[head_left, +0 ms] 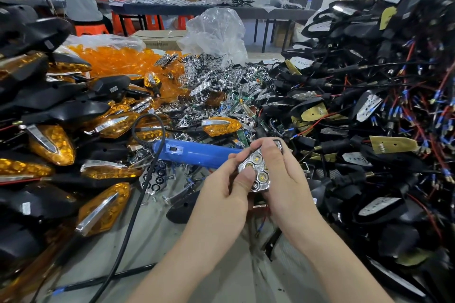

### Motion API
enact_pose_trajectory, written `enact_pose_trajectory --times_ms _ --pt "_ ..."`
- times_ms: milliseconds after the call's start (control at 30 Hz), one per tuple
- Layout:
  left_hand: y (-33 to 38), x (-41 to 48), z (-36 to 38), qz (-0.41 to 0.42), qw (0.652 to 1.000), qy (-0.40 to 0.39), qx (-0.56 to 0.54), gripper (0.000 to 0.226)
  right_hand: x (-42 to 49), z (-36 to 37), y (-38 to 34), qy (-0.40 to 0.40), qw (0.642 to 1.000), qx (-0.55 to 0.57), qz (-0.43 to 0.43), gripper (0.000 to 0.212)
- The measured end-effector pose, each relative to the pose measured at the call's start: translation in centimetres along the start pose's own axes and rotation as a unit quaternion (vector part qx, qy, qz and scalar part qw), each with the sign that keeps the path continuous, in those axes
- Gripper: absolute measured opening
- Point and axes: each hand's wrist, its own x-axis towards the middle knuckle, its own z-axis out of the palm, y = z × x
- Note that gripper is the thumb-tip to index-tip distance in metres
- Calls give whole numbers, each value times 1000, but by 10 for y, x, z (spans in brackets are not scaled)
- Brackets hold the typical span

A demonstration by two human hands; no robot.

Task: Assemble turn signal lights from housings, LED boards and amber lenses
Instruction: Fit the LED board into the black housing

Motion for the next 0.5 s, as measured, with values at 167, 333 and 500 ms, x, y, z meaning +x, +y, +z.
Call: enact_pose_trajectory --times_ms 167,333,500 --pt "1 2 -5 -6 1000 4 4 24 -1 1 -4 -34 997 66 31 32" --pt "10 5 -23 55 990 13 133 33 3 -3 -13 37 986 164 19 22" --pt "7 12 -65 49 933 148 325 25 10 -30 -33 84 933 350 15 6"
